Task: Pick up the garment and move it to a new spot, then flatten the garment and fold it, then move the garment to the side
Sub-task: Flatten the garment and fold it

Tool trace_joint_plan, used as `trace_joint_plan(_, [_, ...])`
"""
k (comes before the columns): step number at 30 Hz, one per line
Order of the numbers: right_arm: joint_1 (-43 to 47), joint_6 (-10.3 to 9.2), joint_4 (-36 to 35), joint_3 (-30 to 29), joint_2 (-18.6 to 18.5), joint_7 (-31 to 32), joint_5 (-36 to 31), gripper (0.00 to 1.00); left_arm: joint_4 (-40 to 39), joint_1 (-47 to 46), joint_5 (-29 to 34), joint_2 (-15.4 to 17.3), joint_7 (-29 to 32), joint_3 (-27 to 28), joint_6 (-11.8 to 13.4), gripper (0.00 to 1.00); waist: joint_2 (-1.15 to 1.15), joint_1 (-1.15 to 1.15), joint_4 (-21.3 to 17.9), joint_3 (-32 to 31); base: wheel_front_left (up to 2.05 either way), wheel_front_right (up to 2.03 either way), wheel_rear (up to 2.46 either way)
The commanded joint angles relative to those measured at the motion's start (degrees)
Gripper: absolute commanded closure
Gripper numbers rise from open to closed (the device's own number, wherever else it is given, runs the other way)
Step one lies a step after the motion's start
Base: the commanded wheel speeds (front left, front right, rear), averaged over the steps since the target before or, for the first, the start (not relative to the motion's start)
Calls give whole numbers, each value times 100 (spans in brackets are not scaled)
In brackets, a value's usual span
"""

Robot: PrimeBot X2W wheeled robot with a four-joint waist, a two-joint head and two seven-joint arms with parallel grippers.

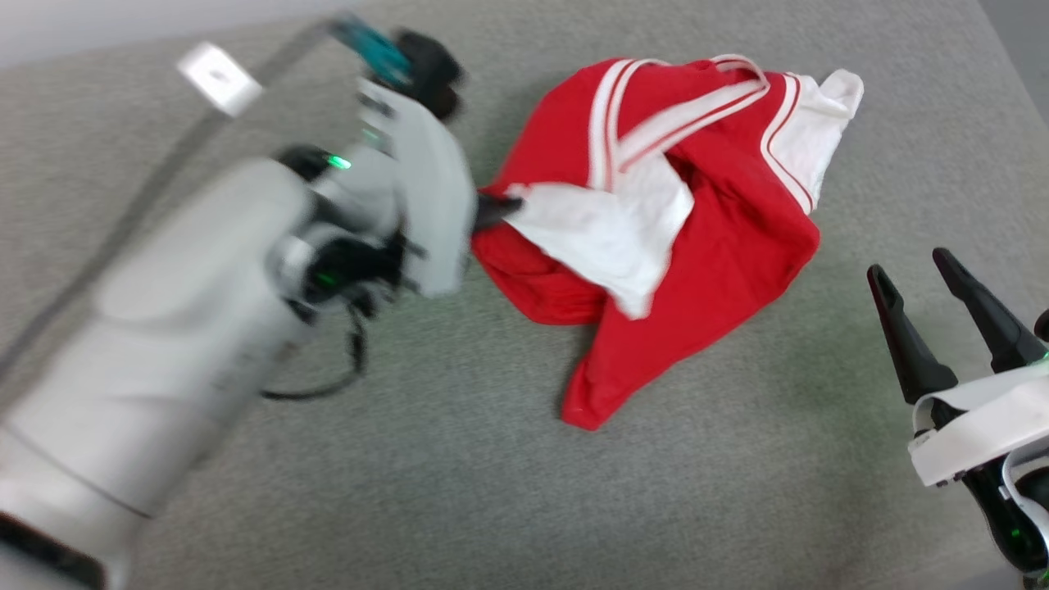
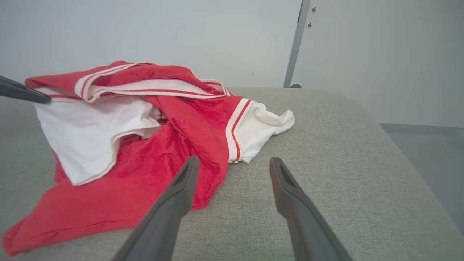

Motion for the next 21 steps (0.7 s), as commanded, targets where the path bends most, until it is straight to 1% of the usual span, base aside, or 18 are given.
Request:
trace_joint_plan(1, [74,-4,-18,-28,16,11,35,0,-46,-60,-75,57,52,49,5,100,0,0,175,-153,0,0,0])
trace_joint_plan(3, [130,-4,-41,-18,34,35,50,0,-147,-168,-281,303,260,206,27,100,0,0,265,-217,0,0,0])
trace_joint_plan(7, [194,-5,-100,-5,61,101,60,0,-400,-415,-519,849,885,367,304,100,0,0,410,-231,0,0,0])
trace_joint_plan(10, [109,-5,-152,68,67,144,67,0,-515,-625,-362,1259,1378,265,499,100,0,0,440,-132,0,0,0])
trace_joint_plan(12, [31,-4,-176,138,76,165,75,0,-500,-752,-201,1433,1583,170,594,100,0,0,421,-41,0,0,0])
trace_joint_plan(15, [-89,-5,-181,229,94,154,83,0,-245,-888,142,1542,1526,59,700,100,0,0,346,124,0,0,0])
trace_joint_plan(17, [-163,-4,-172,316,120,136,84,0,39,-927,374,1532,1347,-8,750,100,0,0,262,240,0,0,0])
trace_joint_plan(18, [-205,-4,-164,365,135,127,90,0,196,-948,481,1516,1232,-30,754,100,0,0,208,302,0,0,0])
trace_joint_plan(21, [-309,-4,-124,470,158,95,88,0,668,-1011,804,1457,744,-83,630,100,0,0,56,463,0,0,0])
